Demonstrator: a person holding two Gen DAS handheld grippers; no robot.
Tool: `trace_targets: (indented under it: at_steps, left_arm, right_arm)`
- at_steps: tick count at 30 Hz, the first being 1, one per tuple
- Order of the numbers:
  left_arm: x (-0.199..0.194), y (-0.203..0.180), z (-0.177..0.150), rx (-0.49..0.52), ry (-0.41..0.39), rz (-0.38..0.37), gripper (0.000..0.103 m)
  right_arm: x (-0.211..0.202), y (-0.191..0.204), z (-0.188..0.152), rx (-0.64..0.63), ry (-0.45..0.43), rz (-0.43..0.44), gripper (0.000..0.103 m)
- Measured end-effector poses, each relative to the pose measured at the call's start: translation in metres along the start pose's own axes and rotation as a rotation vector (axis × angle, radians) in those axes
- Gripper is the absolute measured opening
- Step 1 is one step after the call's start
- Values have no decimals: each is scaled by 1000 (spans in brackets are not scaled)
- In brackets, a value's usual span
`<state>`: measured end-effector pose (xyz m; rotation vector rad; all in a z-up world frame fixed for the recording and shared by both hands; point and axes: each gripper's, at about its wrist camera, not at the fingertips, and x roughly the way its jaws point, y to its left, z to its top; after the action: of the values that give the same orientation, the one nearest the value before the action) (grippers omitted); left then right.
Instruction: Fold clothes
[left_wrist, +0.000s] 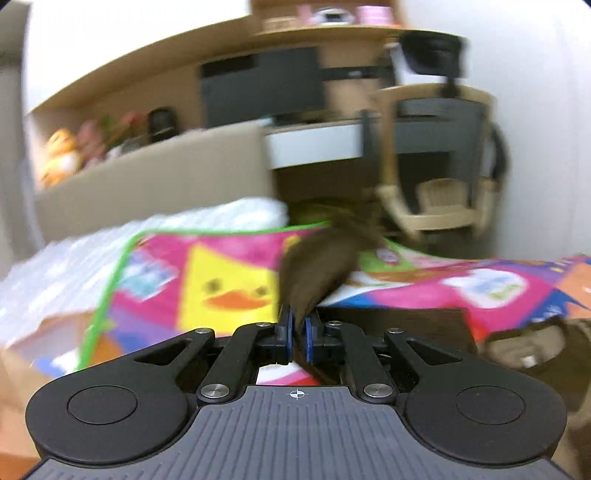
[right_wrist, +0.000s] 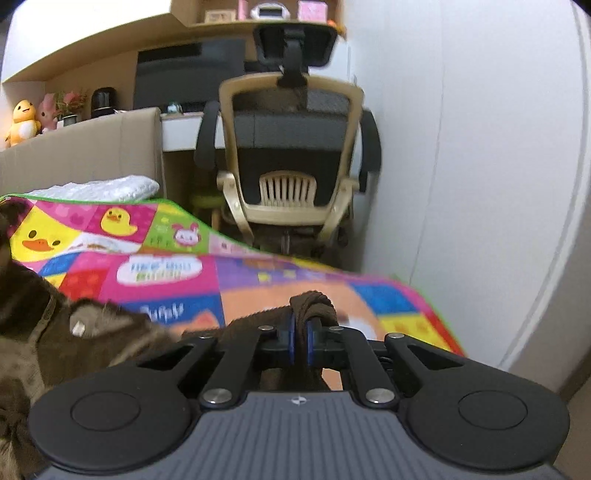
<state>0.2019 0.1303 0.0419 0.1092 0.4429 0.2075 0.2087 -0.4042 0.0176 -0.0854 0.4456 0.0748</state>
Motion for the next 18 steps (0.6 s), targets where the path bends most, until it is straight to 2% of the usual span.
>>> trace_targets:
  at_steps: [4, 7, 9, 11, 12, 13, 15, 18]
  left_arm:
    - [20, 34, -26, -69, 32, 91, 8]
    - [49, 47, -55, -115, 136, 122, 9]
    - [59, 50, -72, -112, 183, 129, 16]
    - [59, 52, -79, -116, 206, 130, 26]
    - [56, 54, -80, -123, 207, 127, 35]
    - [51, 57, -80, -130, 209, 122, 41]
    - [40, 64, -77, -143, 212, 109, 66]
    - [20, 68, -72, -164, 224, 94, 81]
  right_arm:
    - [23, 19, 27, -58, -70, -46, 5]
    - [68, 22, 20, -54, 45, -85, 5]
    - [102, 19, 3, -31, 185, -73, 5]
    - [125, 12, -15, 32, 331, -29, 12]
    - [123, 6, -18, 48, 339, -32, 25]
    - [119, 1, -20, 61, 335, -41, 44]
    - [104, -12, -22, 92, 309, -57, 65]
    - [63, -30, -19, 103, 239, -123, 66]
